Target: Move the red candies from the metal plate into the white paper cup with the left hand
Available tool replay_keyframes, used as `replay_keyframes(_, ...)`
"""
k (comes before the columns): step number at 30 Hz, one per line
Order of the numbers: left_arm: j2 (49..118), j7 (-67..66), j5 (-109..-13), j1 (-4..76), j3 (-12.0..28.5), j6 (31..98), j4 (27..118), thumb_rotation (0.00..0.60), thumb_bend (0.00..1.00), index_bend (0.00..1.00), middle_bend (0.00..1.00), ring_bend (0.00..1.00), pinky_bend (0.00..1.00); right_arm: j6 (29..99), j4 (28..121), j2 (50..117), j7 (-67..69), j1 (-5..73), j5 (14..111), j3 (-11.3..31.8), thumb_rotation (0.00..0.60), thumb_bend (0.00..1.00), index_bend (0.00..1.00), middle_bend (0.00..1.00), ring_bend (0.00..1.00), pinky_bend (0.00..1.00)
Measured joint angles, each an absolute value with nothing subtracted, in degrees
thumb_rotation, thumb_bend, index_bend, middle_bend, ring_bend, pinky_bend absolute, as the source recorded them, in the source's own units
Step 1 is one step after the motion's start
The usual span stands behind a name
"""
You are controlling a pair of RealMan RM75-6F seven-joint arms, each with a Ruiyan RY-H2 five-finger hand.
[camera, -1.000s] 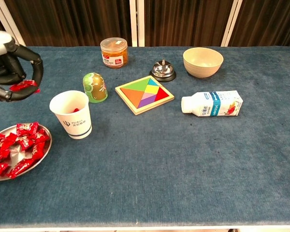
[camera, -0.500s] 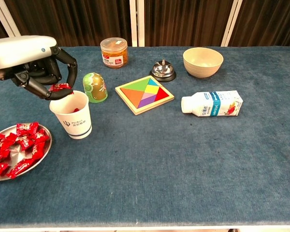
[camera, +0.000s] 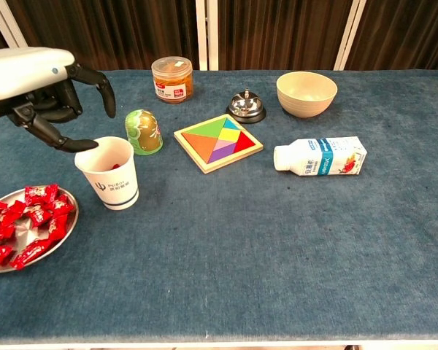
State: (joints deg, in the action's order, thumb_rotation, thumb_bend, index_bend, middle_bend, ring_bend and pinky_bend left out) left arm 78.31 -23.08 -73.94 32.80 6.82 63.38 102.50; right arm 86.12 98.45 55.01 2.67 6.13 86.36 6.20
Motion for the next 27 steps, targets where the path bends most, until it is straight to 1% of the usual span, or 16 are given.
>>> replay_keyframes(6,74.0,-19.9,-76.7,27.7,4.9,70.2,104.4,0.6,0.2,0.42,0.94,0.95,0.95,86.7,98.9,54.7,2.4,6.1,86.8,6.4,0.6,0.24,0.0,0.03,0.0,0.06)
replay_keyframes(10,72.2,-18.1,-78.4,23.8,1.9,73.5,104.1,0.6,0.2,0.44,0.94,0.95,0.94,86.9,99.1,54.7,2.2,6.1,87.1,6.5,0.6,0.24,0.0,0.03,0.0,0.07)
replay_keyframes(16,73.1,-20.5,-77.1,20.8,-2.1,73.0,100.3,0.6,0.18,0.44,0.94,0.95,0.94,86.6,99.3,54.7,1.8,6.3,87.3,6.4,0.6,0.24,0.0,0.03,0.0,0.07)
replay_keyframes(21,75.3,-23.0,-76.2,19.6,-3.1,72.5,97.1,0.6,0.15,0.44,0.94,0.95,0.94,86.4,99.7,54.7,1.5,6.6,87.5,6.4,0.6,0.24,0.0,0.03,0.0,0.07)
replay_keyframes(27,77.5,-24.1,-75.2,18.8,-3.5,71.1,94.7,0.6,0.15,0.44,0.94,0.95,0.94,86.3,99.8,54.7,1.3,6.7,87.5,6.3,0.6,0.24,0.0,0.03,0.0,0.07)
